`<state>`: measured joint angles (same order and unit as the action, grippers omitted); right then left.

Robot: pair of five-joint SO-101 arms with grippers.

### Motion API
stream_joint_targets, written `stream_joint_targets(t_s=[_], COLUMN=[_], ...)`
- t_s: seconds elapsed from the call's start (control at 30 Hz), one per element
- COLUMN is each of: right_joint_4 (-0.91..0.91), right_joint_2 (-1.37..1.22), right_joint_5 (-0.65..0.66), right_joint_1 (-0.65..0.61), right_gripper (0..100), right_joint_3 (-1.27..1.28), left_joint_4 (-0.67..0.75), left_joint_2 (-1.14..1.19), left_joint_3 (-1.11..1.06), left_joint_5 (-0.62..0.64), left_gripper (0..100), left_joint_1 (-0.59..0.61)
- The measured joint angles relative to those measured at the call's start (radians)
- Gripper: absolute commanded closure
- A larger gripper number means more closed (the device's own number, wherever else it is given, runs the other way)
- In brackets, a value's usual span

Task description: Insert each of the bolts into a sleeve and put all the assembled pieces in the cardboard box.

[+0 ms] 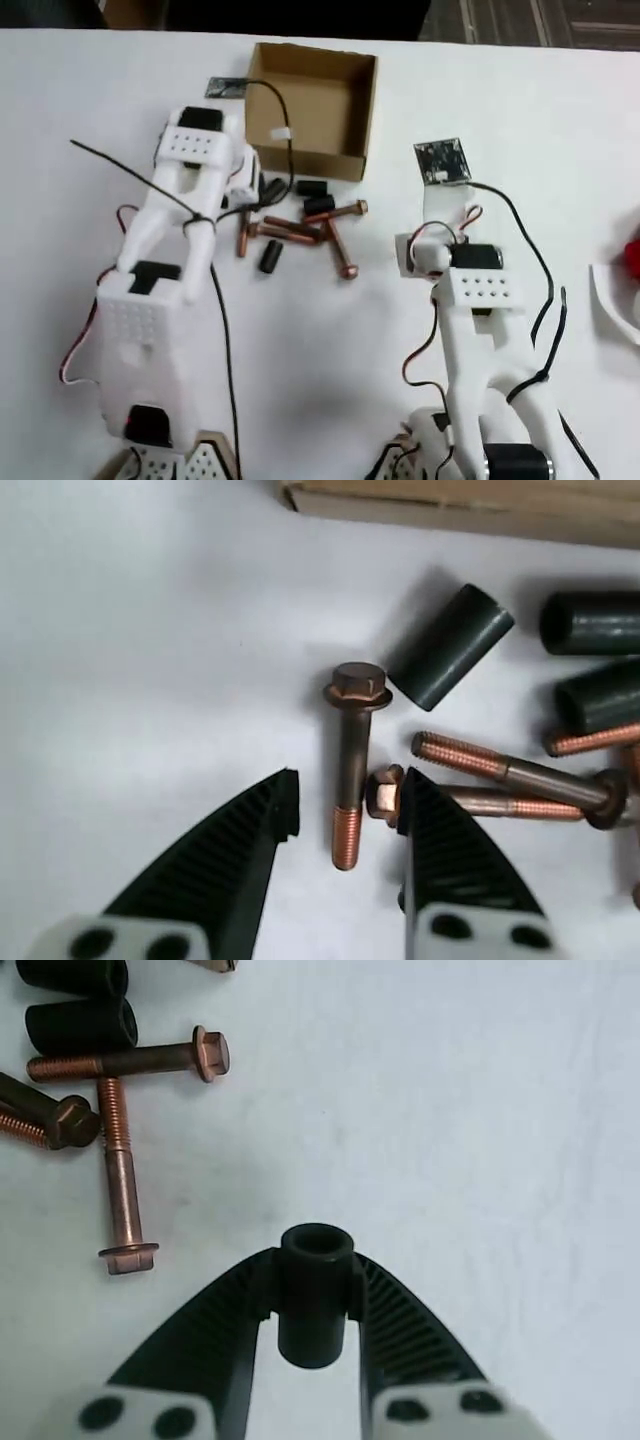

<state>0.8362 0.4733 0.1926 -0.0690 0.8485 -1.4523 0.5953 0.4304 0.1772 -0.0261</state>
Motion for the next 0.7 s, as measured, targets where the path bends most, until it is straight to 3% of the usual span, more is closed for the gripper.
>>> stream_joint_targets(t_s=[0.7], right_joint_4=[0.0], right_joint_2=[0.0], right_joint_5=[0.0], right_joint_1=[0.009], right_gripper=[97.8], right_joint_3=[0.0], left_joint_4=[0.14], left_joint_2=[0.155], left_joint_3=[0.002], left_joint_5=[0.021], left_gripper=[81], left_joint_1=[0.005])
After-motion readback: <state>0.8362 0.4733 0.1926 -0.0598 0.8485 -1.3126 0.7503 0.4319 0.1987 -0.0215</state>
